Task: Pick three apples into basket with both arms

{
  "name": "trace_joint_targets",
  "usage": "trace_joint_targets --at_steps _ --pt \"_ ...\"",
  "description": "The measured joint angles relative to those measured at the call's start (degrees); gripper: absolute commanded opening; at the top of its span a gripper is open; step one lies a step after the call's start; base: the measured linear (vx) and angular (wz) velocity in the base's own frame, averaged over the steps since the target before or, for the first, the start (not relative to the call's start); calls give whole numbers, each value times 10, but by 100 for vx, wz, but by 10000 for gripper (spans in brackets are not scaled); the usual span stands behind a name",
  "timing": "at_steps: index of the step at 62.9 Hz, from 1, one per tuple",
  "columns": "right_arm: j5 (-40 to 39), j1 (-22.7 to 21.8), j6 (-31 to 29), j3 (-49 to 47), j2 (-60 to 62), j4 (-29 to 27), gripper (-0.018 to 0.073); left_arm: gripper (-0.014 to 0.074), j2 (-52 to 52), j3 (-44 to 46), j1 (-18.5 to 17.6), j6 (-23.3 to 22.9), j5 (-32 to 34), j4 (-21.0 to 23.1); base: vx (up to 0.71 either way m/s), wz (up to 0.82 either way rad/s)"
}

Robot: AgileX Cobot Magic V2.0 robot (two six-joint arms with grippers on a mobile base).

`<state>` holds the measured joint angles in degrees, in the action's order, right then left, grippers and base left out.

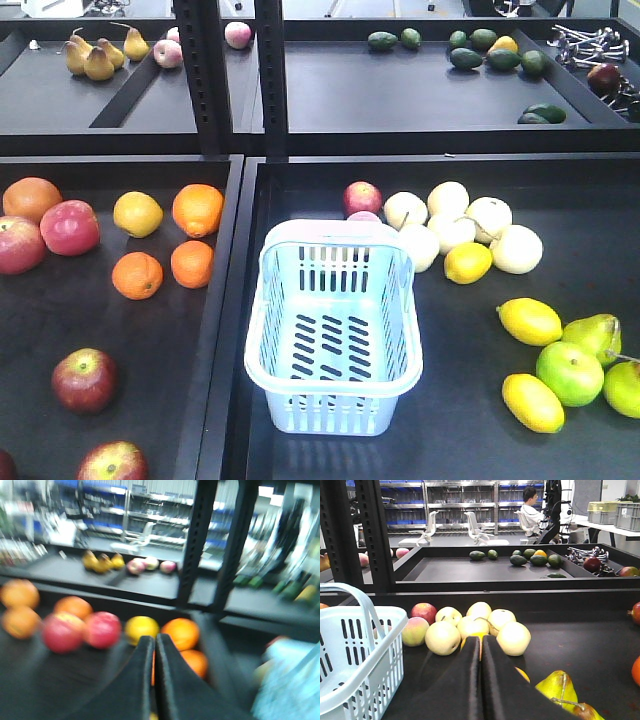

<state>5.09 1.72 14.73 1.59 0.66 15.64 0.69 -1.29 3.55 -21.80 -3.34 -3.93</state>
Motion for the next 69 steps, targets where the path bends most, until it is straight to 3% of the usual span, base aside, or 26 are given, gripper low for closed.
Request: trace_joint_targets --at_steps 11,31,43,47,55,69 --pt "0 0 0 0 0 0 -4 -6 0 0 0 -106 6 126 0 0" --pt "0 0 0 0 0 0 -4 -6 0 0 0 -125 13 279 0 0" --pt "0 0 0 0 0 0 -4 -6 0 0 0 -127 44 492 0 0" --pt "0 0 0 0 0 0 -4 -6 0 9 0 -127 44 537 0 0" --pt "0 0 0 0 0 0 -4 -6 0 71 0 -122 46 548 0 0" --pt "0 0 0 0 0 0 -4 -6 0 189 0 -65 33 481 0 0"
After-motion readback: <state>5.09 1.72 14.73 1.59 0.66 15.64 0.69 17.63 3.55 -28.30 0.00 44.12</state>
